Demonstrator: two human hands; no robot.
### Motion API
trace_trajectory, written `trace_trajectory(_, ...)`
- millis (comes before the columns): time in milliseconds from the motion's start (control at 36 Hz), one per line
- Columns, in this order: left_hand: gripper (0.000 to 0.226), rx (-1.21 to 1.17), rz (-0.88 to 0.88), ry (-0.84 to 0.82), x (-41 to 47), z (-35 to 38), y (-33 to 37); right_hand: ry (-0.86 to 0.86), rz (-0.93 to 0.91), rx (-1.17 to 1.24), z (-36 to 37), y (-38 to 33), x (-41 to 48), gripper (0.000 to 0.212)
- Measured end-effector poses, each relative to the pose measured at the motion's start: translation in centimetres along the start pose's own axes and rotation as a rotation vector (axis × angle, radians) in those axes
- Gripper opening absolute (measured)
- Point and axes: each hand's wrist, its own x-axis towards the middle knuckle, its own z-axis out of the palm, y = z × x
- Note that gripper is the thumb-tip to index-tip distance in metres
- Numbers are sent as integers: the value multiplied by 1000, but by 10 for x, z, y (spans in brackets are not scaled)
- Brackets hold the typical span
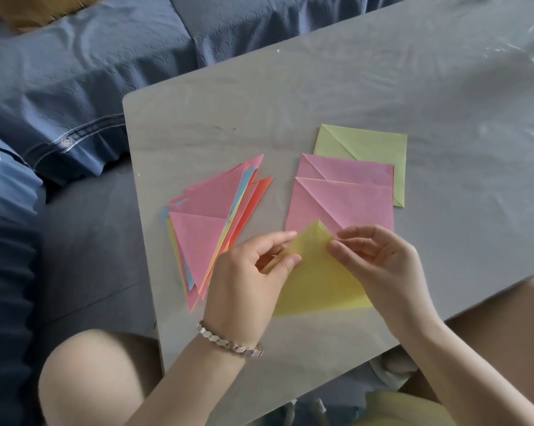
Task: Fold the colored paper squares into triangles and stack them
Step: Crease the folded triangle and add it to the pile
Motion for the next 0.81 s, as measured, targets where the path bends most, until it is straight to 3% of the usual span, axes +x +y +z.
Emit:
trace_trajectory(222,28,128,155,44,0,1,0,2,-26,7,2,-4,-2,12)
trace_trajectory(806,17,53,133,39,0,-2,1,0,-12,-31,4,-6,-7,19)
